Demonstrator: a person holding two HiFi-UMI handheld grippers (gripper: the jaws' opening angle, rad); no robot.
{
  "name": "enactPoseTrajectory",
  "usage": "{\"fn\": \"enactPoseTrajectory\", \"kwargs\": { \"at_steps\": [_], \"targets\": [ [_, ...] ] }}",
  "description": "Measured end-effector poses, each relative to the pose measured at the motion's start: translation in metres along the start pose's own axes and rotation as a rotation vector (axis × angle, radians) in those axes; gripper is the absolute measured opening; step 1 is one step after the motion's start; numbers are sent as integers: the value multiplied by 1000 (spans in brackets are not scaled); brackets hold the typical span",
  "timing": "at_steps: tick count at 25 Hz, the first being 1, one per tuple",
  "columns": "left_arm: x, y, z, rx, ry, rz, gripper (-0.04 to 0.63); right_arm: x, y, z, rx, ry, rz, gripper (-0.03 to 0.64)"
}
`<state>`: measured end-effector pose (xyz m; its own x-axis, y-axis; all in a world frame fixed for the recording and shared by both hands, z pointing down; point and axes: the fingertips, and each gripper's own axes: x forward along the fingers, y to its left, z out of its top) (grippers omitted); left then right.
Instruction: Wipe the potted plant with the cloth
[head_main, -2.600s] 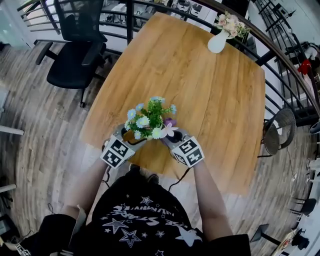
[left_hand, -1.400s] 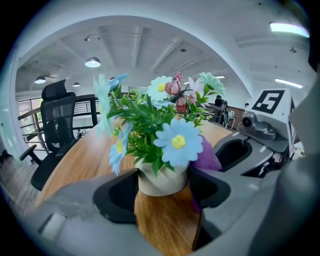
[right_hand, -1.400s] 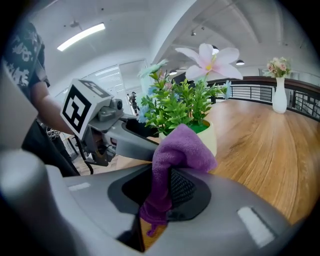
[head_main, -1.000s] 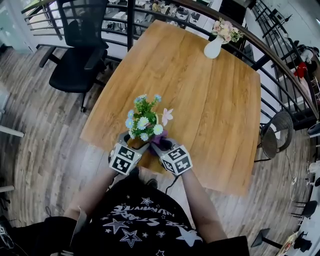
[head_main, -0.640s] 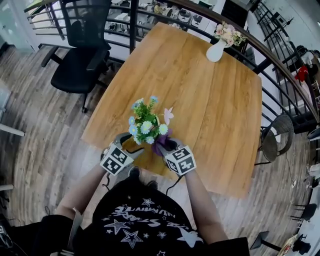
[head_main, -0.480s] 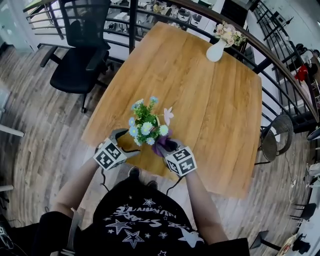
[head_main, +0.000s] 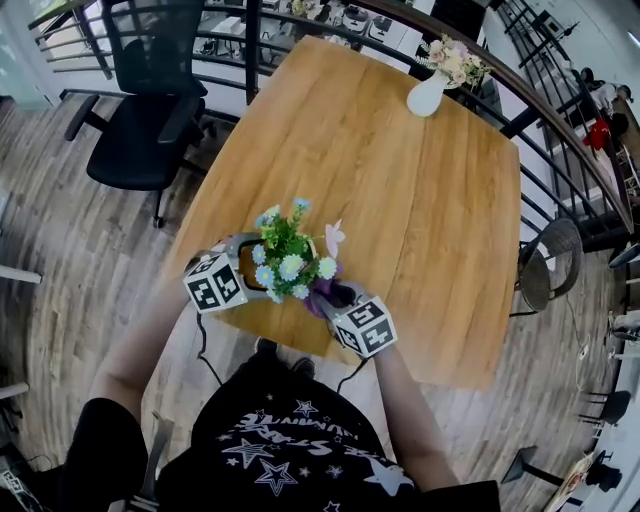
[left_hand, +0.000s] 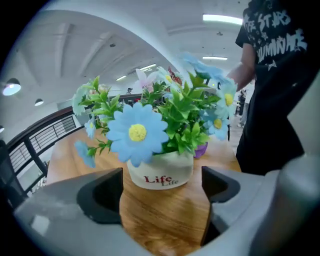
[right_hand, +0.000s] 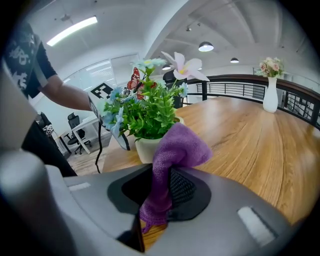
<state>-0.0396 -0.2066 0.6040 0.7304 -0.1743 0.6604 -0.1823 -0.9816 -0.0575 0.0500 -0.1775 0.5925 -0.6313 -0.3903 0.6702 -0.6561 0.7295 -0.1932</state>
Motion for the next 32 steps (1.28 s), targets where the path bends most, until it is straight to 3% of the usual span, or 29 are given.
{"fn": "enactPoseTrajectory", "kwargs": {
  "at_steps": [3, 7, 12, 18, 24, 32],
  "targets": [
    [3, 10, -2, 46, 12, -8, 498, 2, 1, 1, -9, 6, 2, 83],
    [7, 17, -6, 48, 21, -31, 497, 3, 0, -3, -7, 13, 5, 83],
    [10, 20, -2, 113, 38, -98, 497, 3, -1, -2, -16, 21, 12, 83],
    [15, 12, 3, 121, 43, -175, 459, 6, -4, -3, -38, 30, -12, 83],
    [16, 11, 7, 78, 41, -135, 453, 3, -10, -2, -36, 21, -35, 83],
    [23, 12, 14, -75, 13, 24, 451, 1, -21, -1, 6, -3, -85, 81]
  ]
}}
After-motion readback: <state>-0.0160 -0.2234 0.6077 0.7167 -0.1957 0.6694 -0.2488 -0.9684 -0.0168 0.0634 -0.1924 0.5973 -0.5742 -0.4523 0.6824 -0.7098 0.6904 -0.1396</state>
